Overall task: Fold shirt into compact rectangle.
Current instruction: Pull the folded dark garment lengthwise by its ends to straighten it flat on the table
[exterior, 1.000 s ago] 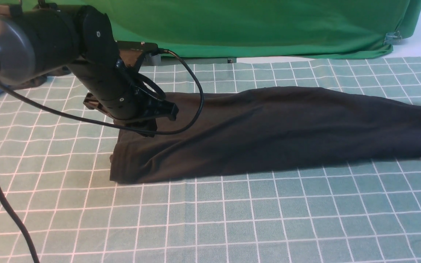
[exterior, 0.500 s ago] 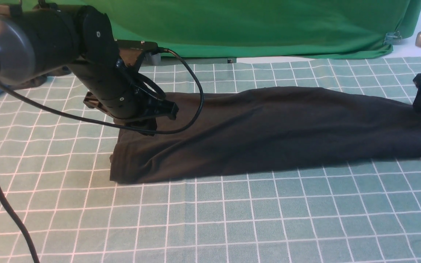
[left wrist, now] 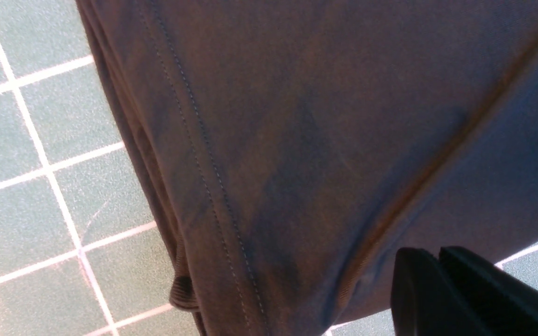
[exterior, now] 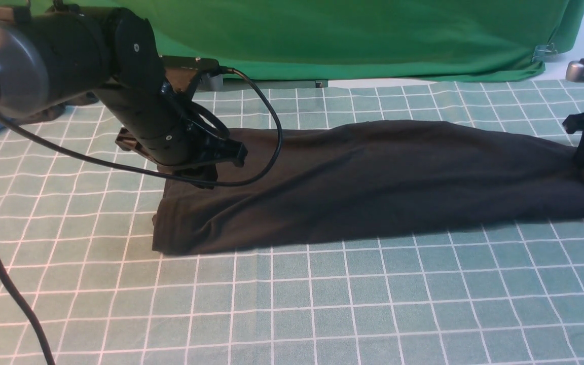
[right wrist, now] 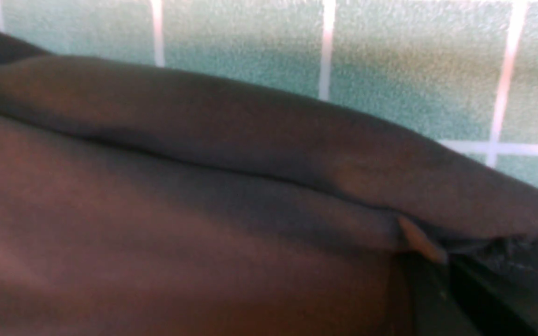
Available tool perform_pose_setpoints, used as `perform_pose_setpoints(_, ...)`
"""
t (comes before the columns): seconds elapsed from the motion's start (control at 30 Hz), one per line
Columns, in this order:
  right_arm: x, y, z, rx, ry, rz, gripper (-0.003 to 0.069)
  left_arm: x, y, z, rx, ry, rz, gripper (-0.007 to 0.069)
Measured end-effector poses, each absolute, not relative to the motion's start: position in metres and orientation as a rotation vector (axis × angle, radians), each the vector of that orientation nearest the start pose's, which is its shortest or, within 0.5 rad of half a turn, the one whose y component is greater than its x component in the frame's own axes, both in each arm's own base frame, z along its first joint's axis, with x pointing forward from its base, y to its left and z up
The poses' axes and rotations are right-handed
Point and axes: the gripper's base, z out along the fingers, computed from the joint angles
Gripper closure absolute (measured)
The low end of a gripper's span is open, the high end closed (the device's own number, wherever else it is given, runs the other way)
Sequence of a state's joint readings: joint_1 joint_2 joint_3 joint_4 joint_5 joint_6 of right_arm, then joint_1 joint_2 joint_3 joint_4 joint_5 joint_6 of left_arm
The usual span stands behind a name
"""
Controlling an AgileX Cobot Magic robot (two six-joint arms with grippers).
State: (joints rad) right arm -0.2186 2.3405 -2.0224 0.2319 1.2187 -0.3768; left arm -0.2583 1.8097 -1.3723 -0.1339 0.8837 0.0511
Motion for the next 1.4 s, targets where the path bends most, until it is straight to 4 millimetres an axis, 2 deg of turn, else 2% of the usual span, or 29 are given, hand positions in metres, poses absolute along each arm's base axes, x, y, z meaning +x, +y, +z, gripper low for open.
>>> perform_pose_setpoints(0.1,0.475,-0.088,0.196,-0.141,2.903,0.191,0.0611,0.363,-0.106,0.238,0.339,2.791,-0.215,0.0613)
perform_pose_setpoints(0.2,0.476,-0.094,0.210,-0.130,2.848,0.104,0.0611,0.363,-0.106,0.238,0.339,2.788,-0.214,0.0613)
perform_pose_setpoints(0.3,0.477,-0.101,0.206,-0.094,2.842,0.088,0.0613,0.363,-0.106,0.238,0.339,2.788,-0.214,0.0613)
perform_pose_setpoints(0.43,0.480,-0.109,0.183,-0.049,2.875,0.096,0.0587,0.363,-0.106,0.238,0.340,2.791,-0.214,0.0613)
perform_pose_setpoints(0.53,0.486,-0.113,0.168,-0.003,2.866,0.065,0.0460,0.362,-0.104,0.237,0.289,2.815,-0.194,0.0613)
perform_pose_setpoints(0.57,0.487,-0.114,0.168,-0.002,2.857,0.043,0.0382,0.361,-0.101,0.237,0.268,2.825,-0.163,0.0613)
perform_pose_setpoints(0.67,0.487,-0.117,0.173,0.007,2.847,0.009,0.0229,0.358,-0.093,0.238,0.186,2.868,-0.045,0.0613)
perform_pose_setpoints(0.73,0.486,-0.118,0.184,0.063,2.855,0.013,0.0193,0.355,-0.088,0.240,0.129,2.898,0.014,0.0613)
perform_pose_setpoints(0.83,0.480,-0.114,0.209,0.127,2.860,0.044,0.0230,0.352,-0.087,0.240,0.068,2.923,0.026,0.0613)
perform_pose_setpoints(0.87,0.480,-0.114,0.211,0.127,2.859,0.048,0.0230,0.352,-0.087,0.240,0.063,2.924,0.023,0.0613)
perform_pose_setpoints(0.9,0.478,-0.110,0.224,0.120,2.841,0.061,0.0272,0.352,-0.087,0.239,0.051,2.928,0.017,0.0610)
perform_pose_setpoints(0.93,0.474,-0.105,0.245,0.098,2.806,0.059,0.0317,0.353,-0.089,0.237,0.040,2.929,-0.003,0.0597)
perform_pose_setpoints(0.97,0.474,-0.104,0.245,0.094,2.805,0.059,0.0324,0.353,-0.089,0.237,0.040,2.927,-0.004,0.0594)
perform_pose_setpoints(1.0,0.470,-0.097,0.264,0.074,2.769,0.058,0.0361,0.355,-0.091,0.234,0.027,2.928,-0.027,0.0573)
perform_pose_setpoints(1.07,0.465,-0.085,0.286,0.038,2.725,0.059,0.0400,0.358,-0.093,0.229,0.010,2.930,-0.060,0.0512)
perform_pose_setpoints(1.2,0.454,-0.062,0.323,-0.029,2.648,0.063,0.0412,0.367,-0.098,0.212,-0.024,2.926,-0.112,0.0300)
perform_pose_setpoints(1.23,0.452,-0.059,0.328,-0.040,2.637,0.063,0.0408,0.368,-0.099,0.208,-0.037,2.927,-0.114,0.0235)
perform_pose_setpoints(1.27,0.451,-0.058,0.329,-0.043,2.635,0.063,0.0408,0.369,-0.099,0.207,-0.041,2.928,-0.116,0.0223)
perform_pose_setpoints(1.3,0.450,-0.052,0.335,-0.060,2.624,0.064,0.0404,0.371,-0.100,0.197,-0.065,2.945,-0.113,0.0110)
perform_pose_setpoints(1.37,0.449,-0.047,0.337,-0.078,2.618,0.066,0.0404,0.374,-0.101,0.186,-0.077,2.968,-0.105,0.0008)
perform_pose_setpoints(1.4,0.449,-0.046,0.338,-0.081,2.616,0.067,0.0404,0.375,-0.101,0.181,-0.083,2.976,-0.102,-0.0017)
